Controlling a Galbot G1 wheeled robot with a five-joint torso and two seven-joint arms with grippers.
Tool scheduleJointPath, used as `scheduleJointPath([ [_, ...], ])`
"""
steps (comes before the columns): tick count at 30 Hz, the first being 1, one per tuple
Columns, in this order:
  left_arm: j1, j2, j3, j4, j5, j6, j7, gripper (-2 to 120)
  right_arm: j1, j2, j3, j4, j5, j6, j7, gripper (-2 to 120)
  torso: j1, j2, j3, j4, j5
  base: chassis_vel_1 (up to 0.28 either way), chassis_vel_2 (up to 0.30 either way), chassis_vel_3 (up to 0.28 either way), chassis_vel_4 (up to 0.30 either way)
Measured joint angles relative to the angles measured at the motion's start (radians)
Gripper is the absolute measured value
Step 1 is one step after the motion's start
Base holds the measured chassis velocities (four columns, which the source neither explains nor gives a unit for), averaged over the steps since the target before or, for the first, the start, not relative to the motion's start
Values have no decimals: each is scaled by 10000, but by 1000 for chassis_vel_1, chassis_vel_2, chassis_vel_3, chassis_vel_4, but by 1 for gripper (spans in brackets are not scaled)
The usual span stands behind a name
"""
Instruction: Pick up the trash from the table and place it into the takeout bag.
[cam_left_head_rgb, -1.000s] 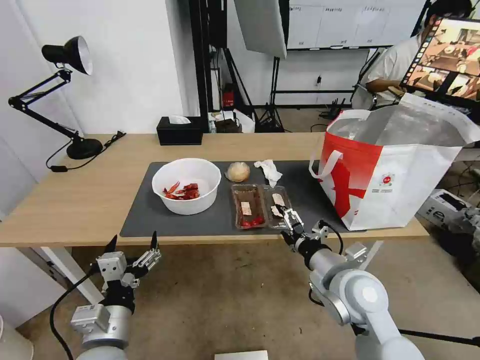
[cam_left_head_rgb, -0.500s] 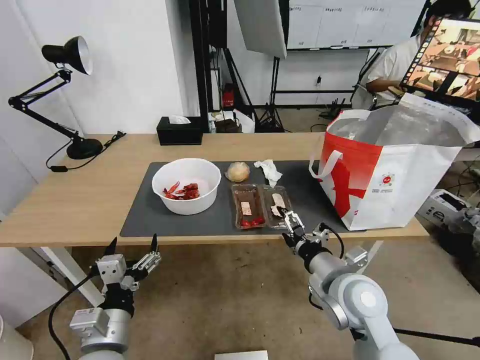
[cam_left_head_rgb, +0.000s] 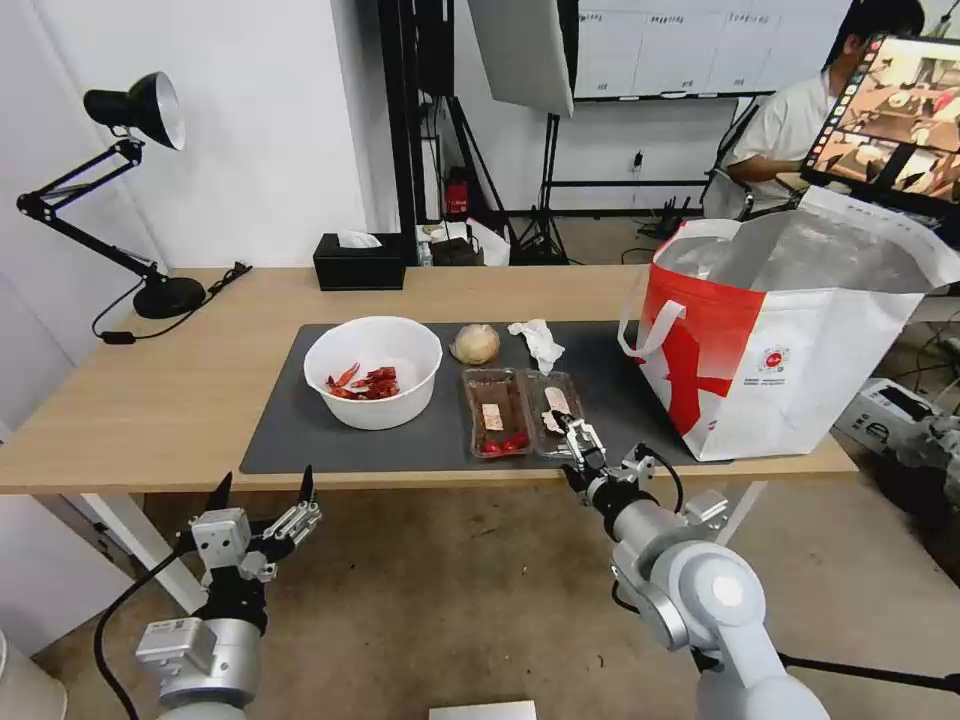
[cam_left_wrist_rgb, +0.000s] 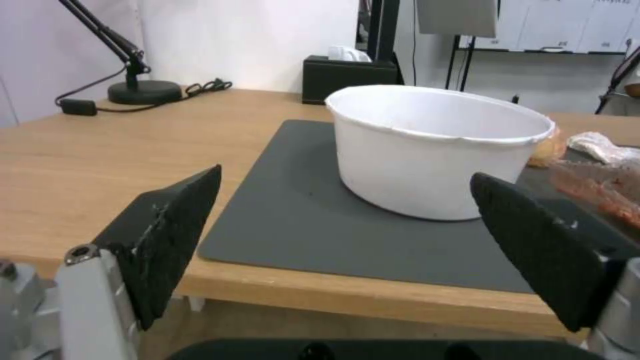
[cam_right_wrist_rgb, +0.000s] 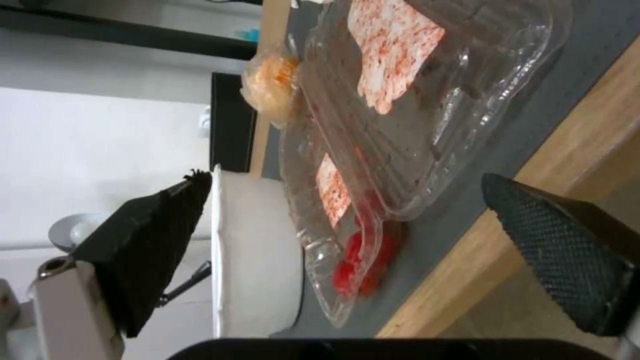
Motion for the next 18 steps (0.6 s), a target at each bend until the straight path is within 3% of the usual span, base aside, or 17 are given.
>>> scheduleJointPath([
  [18,18,-84,3,32,-22,-24,3,100,452,119,-72,-487,10,15,61,100,0,0,0,0,0,0,0,0,0],
])
